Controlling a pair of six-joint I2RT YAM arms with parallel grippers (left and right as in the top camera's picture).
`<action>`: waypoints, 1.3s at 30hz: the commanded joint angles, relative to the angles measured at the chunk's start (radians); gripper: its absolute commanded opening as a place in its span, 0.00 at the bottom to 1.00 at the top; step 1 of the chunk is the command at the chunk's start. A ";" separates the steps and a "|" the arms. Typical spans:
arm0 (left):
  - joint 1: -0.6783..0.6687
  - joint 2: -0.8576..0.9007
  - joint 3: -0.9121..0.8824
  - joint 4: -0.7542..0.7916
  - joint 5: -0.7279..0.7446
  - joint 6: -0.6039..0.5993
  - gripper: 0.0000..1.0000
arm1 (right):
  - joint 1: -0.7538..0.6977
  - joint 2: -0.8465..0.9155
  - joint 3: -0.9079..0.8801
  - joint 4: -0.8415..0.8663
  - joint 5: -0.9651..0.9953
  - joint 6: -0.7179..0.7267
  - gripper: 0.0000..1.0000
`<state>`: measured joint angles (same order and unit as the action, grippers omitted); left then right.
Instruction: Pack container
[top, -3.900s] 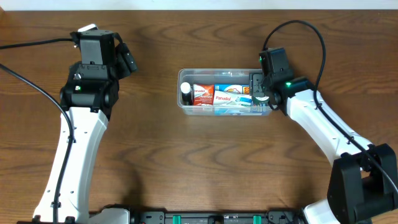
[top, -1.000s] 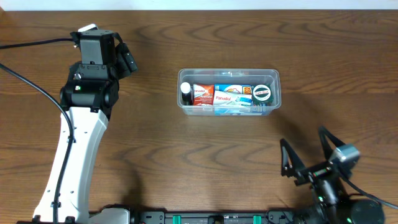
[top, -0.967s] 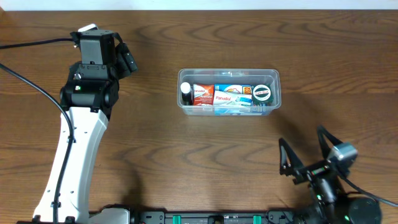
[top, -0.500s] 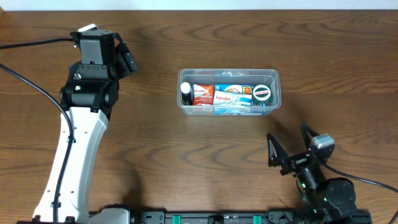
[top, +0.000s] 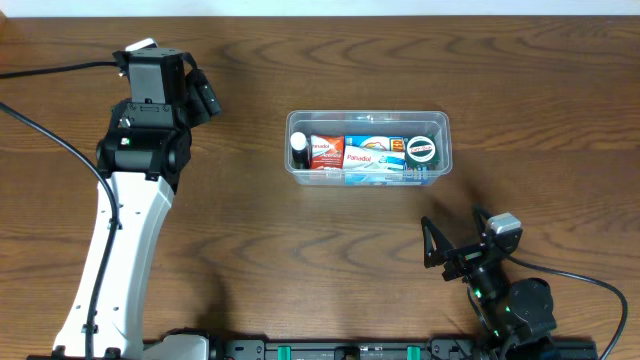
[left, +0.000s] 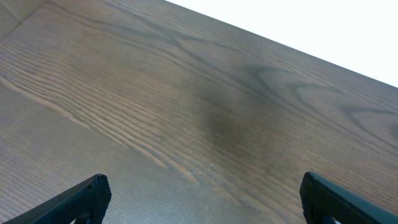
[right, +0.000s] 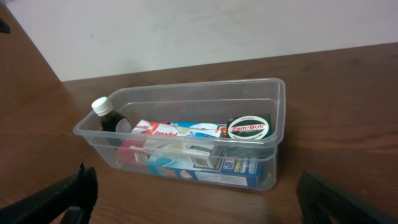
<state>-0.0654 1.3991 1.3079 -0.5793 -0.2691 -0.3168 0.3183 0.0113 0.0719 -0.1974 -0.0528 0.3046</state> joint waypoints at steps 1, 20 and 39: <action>0.005 0.004 0.018 0.000 -0.013 0.008 0.98 | 0.003 -0.004 -0.009 -0.008 0.003 0.013 0.99; 0.005 0.004 0.018 0.000 -0.013 0.008 0.98 | 0.003 -0.001 -0.009 0.027 -0.086 -0.219 0.99; 0.004 0.003 0.018 0.000 -0.013 0.008 0.98 | 0.003 0.025 -0.010 0.001 -0.040 -0.320 0.99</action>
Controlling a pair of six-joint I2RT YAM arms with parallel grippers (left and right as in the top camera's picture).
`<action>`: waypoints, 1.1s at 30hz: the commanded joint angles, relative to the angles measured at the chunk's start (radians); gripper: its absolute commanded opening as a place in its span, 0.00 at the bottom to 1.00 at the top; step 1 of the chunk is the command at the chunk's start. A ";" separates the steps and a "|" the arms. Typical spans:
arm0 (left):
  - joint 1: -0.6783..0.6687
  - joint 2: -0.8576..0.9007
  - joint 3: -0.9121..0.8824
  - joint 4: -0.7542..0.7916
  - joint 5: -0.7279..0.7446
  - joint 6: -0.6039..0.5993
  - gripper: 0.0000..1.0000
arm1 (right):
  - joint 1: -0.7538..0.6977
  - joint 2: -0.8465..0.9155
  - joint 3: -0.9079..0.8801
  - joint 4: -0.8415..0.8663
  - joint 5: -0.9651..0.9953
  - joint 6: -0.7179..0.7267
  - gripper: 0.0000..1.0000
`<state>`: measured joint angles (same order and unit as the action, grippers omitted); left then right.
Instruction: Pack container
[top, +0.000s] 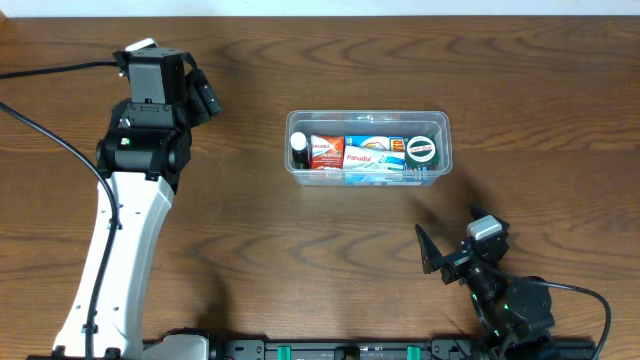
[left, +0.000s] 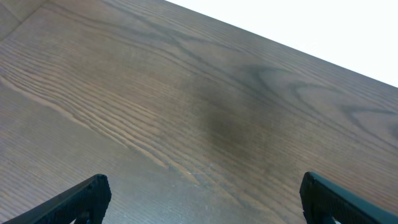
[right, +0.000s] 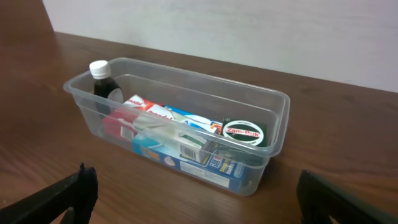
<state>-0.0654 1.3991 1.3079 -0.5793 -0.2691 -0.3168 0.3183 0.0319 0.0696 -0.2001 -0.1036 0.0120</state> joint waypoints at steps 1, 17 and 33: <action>0.004 0.003 0.018 0.000 -0.013 0.008 0.98 | 0.003 0.004 -0.007 0.003 0.010 -0.027 0.99; 0.004 0.003 0.018 0.000 -0.013 0.008 0.98 | 0.003 0.004 -0.007 -0.002 0.010 -0.025 0.99; 0.005 0.003 0.018 0.000 -0.013 0.008 0.98 | -0.109 -0.026 -0.007 -0.002 0.010 -0.025 0.99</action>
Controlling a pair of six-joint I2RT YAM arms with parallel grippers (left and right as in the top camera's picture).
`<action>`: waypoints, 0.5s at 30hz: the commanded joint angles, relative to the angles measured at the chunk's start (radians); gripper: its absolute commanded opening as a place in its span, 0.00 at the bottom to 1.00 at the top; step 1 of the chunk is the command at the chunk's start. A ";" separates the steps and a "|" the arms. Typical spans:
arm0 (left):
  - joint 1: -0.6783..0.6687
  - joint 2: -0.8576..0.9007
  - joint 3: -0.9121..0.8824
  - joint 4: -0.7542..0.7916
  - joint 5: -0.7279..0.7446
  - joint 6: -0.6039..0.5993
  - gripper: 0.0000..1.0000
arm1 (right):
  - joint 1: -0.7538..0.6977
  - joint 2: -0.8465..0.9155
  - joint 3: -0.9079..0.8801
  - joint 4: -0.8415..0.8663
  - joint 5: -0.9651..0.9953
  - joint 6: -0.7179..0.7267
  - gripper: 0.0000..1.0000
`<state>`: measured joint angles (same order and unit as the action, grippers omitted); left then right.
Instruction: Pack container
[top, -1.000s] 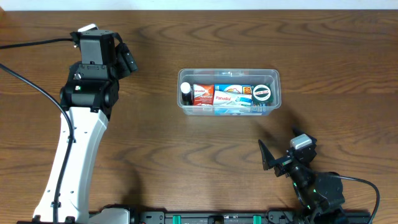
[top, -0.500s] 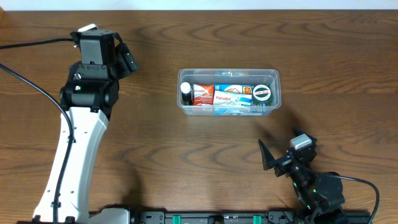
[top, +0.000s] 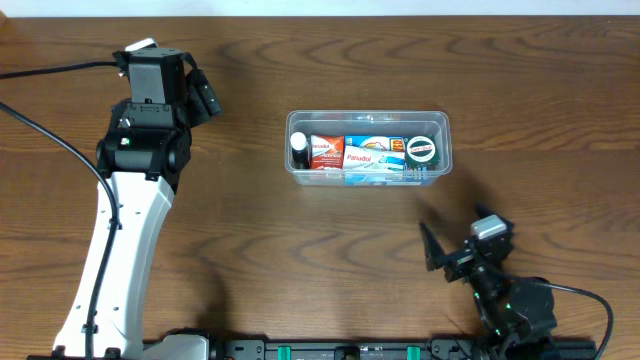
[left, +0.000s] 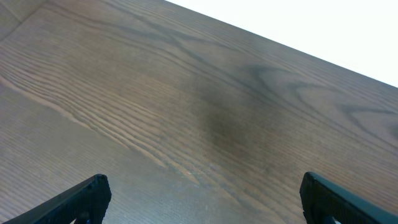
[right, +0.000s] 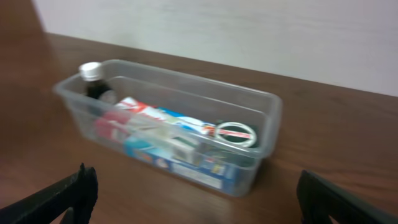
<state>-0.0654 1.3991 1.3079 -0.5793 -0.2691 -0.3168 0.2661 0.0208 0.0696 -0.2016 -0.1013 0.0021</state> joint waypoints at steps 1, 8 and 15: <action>0.005 0.003 0.018 0.000 -0.013 0.008 0.98 | -0.081 -0.015 -0.007 0.000 0.007 -0.015 0.99; 0.005 0.004 0.018 0.000 -0.013 0.008 0.98 | -0.207 -0.015 -0.007 0.000 0.008 -0.015 0.99; 0.005 0.004 0.018 0.000 -0.013 0.008 0.98 | -0.207 -0.014 -0.007 0.000 0.007 -0.015 0.99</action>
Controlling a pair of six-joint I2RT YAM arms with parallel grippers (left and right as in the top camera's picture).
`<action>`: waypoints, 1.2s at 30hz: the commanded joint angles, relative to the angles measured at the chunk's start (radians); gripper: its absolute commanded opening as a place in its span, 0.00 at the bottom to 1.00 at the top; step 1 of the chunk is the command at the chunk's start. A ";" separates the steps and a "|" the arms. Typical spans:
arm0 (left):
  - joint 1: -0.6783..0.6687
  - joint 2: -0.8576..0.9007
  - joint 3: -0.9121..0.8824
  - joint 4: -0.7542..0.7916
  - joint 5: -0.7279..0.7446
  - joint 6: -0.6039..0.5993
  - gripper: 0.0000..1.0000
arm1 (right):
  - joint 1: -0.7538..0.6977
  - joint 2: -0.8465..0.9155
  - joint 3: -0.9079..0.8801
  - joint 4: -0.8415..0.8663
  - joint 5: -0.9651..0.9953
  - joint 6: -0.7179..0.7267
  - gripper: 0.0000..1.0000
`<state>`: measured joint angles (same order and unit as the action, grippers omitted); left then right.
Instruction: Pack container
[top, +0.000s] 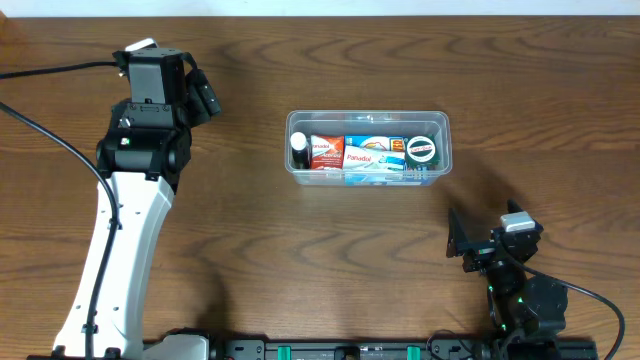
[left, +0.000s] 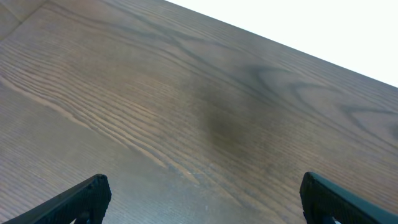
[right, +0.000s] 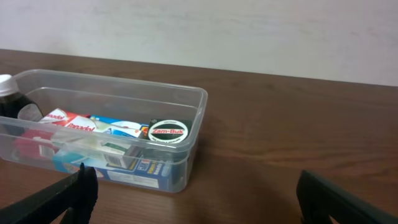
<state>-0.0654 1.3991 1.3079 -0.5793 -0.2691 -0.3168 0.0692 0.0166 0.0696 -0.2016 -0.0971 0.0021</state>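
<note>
The clear plastic container (top: 365, 114) stands mid-table holding a dark bottle with a white cap (top: 298, 150), Panadol boxes (top: 360, 156) and a round green Zam-Buk tin (top: 422, 149). My right gripper (top: 480, 242) is open and empty near the front edge, in front of and to the right of the container. In the right wrist view the container (right: 118, 94) sits at the left with the Zam-Buk tin (right: 169, 131) at its near end, beyond the open right gripper (right: 196, 205). My left gripper (top: 205, 95) is open at the far left, and the left gripper (left: 202, 202) faces bare wood.
The wooden table (top: 300, 260) runs to a pale wall (right: 249, 31) behind the container. A black cable (top: 50, 130) trails along the left arm. The table's front edge lies just behind the right arm's base.
My right gripper has shifted to the right along the front edge, so the container now sits at the left of its wrist view. The left arm and container have not moved.
My right gripper stood open in front of the container's right half, facing it. Then it sat slightly lower and further left, then a bit right again, and now further right. The left gripper stayed open over bare table throughout, and the container's contents are unchanged.
</note>
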 joint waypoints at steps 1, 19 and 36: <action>0.005 0.003 0.018 0.000 -0.013 0.008 0.98 | -0.010 -0.010 -0.007 0.000 0.003 -0.015 0.99; 0.004 0.004 0.018 0.000 -0.013 0.008 0.98 | -0.010 -0.010 -0.007 0.000 0.003 -0.015 0.99; 0.003 -0.024 0.012 -0.009 -0.013 0.008 0.98 | -0.010 -0.010 -0.007 0.000 0.003 -0.015 0.99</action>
<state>-0.0654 1.3987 1.3079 -0.5804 -0.2691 -0.3168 0.0677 0.0166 0.0696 -0.2016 -0.0971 0.0021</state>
